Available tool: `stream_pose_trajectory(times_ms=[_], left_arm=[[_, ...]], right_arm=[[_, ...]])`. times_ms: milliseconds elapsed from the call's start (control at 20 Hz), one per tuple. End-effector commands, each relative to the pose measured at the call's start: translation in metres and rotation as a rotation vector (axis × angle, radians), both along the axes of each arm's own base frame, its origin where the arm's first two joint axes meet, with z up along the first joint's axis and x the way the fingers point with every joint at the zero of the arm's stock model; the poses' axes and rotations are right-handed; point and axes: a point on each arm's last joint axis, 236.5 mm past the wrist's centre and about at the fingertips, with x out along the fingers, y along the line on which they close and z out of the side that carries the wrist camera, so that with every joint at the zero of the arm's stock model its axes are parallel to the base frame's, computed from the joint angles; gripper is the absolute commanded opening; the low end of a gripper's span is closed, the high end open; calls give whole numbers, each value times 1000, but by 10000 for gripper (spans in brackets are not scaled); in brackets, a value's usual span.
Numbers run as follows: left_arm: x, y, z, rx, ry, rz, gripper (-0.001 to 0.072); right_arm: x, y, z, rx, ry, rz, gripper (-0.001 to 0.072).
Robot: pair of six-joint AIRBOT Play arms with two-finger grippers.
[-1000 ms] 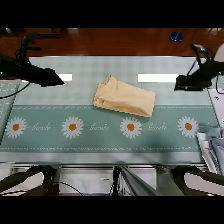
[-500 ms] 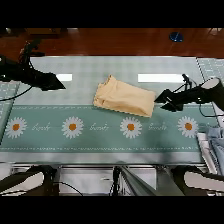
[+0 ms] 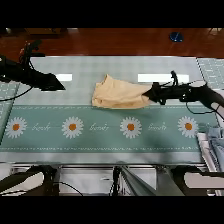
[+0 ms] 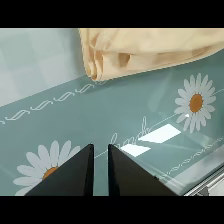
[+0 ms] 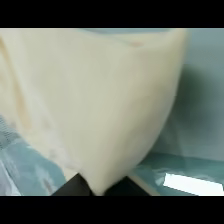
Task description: Fold the shirts.
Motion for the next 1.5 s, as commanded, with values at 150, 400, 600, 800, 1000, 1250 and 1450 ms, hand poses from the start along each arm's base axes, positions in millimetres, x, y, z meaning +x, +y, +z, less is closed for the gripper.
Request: stream_pose_trajectory(times_ms=[150, 400, 600, 800, 1000, 1250, 1450], left_arm=[[0, 0, 0, 0, -1, 0, 140], [0, 0, 0, 1, -3, -3, 140], [2, 0, 0, 7, -24, -24, 140], [3, 2, 0, 12, -38, -38, 140], [4, 3, 0, 19, -56, -57, 140], [10, 12, 2, 22, -75, -30, 140], [14, 26, 2, 24, -77, 8, 140]], right_arm=[[-18, -84, 210, -110, -331, -46, 22], [-106, -191, 281, -411, -280, -288, 22], [-194, -287, 257, -645, 27, -519, 21], [-268, -355, 240, -794, 283, -763, 21], [-317, -372, 201, -819, 529, -802, 21], [-389, -359, 134, -796, 906, -712, 21], [-447, -350, 114, -829, 1178, -623, 21]])
